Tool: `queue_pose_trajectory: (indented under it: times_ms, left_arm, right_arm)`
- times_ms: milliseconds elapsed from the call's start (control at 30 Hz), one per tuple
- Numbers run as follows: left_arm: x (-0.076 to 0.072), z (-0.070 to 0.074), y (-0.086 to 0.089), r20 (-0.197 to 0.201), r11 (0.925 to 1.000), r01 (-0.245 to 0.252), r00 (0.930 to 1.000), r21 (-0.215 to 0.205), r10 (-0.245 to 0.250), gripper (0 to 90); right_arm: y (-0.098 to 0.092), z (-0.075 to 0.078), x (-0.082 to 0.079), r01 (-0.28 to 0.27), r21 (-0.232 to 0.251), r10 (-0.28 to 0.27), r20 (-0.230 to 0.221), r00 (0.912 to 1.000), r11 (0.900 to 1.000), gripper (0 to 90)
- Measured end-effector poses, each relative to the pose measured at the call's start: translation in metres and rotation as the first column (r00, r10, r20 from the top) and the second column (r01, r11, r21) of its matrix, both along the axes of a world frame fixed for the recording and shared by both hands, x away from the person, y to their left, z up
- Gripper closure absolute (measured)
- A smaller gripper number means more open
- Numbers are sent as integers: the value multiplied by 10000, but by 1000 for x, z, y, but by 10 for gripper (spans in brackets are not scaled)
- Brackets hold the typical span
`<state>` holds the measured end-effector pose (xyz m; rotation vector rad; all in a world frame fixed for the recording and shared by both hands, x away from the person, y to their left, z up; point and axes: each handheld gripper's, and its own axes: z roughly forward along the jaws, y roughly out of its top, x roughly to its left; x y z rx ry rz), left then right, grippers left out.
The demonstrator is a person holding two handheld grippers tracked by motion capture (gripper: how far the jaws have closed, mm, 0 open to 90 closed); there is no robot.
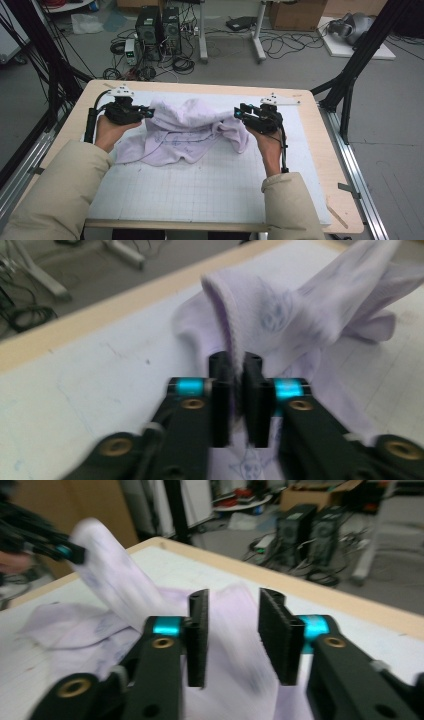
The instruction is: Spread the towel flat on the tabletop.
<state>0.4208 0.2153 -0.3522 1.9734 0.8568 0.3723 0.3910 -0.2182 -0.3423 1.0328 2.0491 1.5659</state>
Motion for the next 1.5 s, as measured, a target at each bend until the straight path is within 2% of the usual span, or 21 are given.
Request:
queue_pose_trajectory:
  times_ms: [100,233,300,333,367,467,567,600,633,733,867,900,967,1100,1167,1267,1333,1367,1433,1467,1500]
  left_arm:
    - [3,-5,-1,-271,9994,286,9992,172,-281,432]
    - [-7,-9,4,209,9921,1254,9919,28,-1254,327]
    - [-16,-11,8,251,9861,1656,9858,106,-1658,258]
    - [-19,-13,10,166,9838,1779,9838,224,-1783,258]
    - [-26,-16,14,75,9823,1826,9831,419,-1831,234]
    - [-34,-21,19,-38,9809,1846,9828,612,-1847,196]
    - [-45,-32,24,-258,9747,2065,9784,858,-2050,194]
    - [-47,-36,25,-351,9722,2122,9771,989,-2098,194]
    - [-49,-40,26,-465,9683,2220,9748,1146,-2180,194]
    - [-52,-51,27,-729,9639,2276,9729,1383,-2193,200]
    - [-51,-63,27,-1131,9633,2206,9723,1526,-2047,236]
    - [-51,-63,27,-1131,9633,2206,9723,1526,-2047,259]
    - [-50,-67,28,-1273,9642,2121,9729,1593,-1930,274]
    - [-49,-72,28,-1599,9643,2078,9702,1640,-1819,337]
    - [-49,-74,26,-1746,9606,2024,9699,1906,-1698,381]
    - [-49,-75,23,-1809,9569,2051,9689,2056,-1688,455]
    - [-50,-76,21,-1766,9505,1984,9715,2393,-1583,552]
    - [-50,-76,21,-1801,9509,1859,9731,2474,-1434,689]
    - [-50,-74,22,-1938,9554,1765,9722,2369,-1315,757]
    - [-50,-73,22,-1975,9574,1776,9712,2277,-1332,864]
    - [-50,-71,22,-2071,9591,1771,9695,2210,-1313,871]
  right_arm:
    - [1,-1,-2,-396,-140,395,-60,9992,9991,536]
    - [4,-1,-8,-1211,-106,1211,-22,9926,9926,495]
    - [17,-4,-16,-2360,-526,2361,-49,9717,9703,463]
    - [17,-4,-16,-2360,-526,2361,-49,9717,9703,463]
    - [30,-8,-21,-2961,-1053,2964,-125,9550,9493,458]
    - [49,-18,-26,-3482,-1761,3484,-304,9368,9207,456]
    - [60,-26,-28,-3755,-1861,3733,-484,9265,9079,456]
    - [69,-35,-28,-4021,-1851,3956,-725,9156,8967,455]
    - [69,-35,-28,-4021,-1851,3956,-725,9156,8967,455]
    - [85,-46,-29,-4362,-2222,4222,-1094,8999,8720,440]
    - [99,-58,-28,-4717,-2619,4476,-1493,8817,8419,434]
    - [99,-58,-28,-4717,-2619,4476,-1493,8817,8419,434]
    - [109,-67,-28,-5008,-2966,4684,-1772,8656,8132,439]
    - [126,-80,-27,-5281,-3767,4839,-2124,8489,7611,454]
    - [133,-85,-26,-5282,-4051,4834,-2158,8484,7463,466]
    - [138,-89,-24,-5223,-4286,4720,-2264,8520,7372,502]
    - [143,-92,-22,-5144,-4644,4697,-2185,8554,7209,634]
    - [146,-94,-22,-5063,-5022,4638,-2182,8586,7010,784]
    - [146,-93,-21,-5040,-4968,4606,-2179,8604,7065,843]
    - [142,-90,-19,-5069,-4748,4615,-2186,8598,7194,859]
    - [138,-87,-18,-5108,-4454,4630,-2201,8586,7354,861]
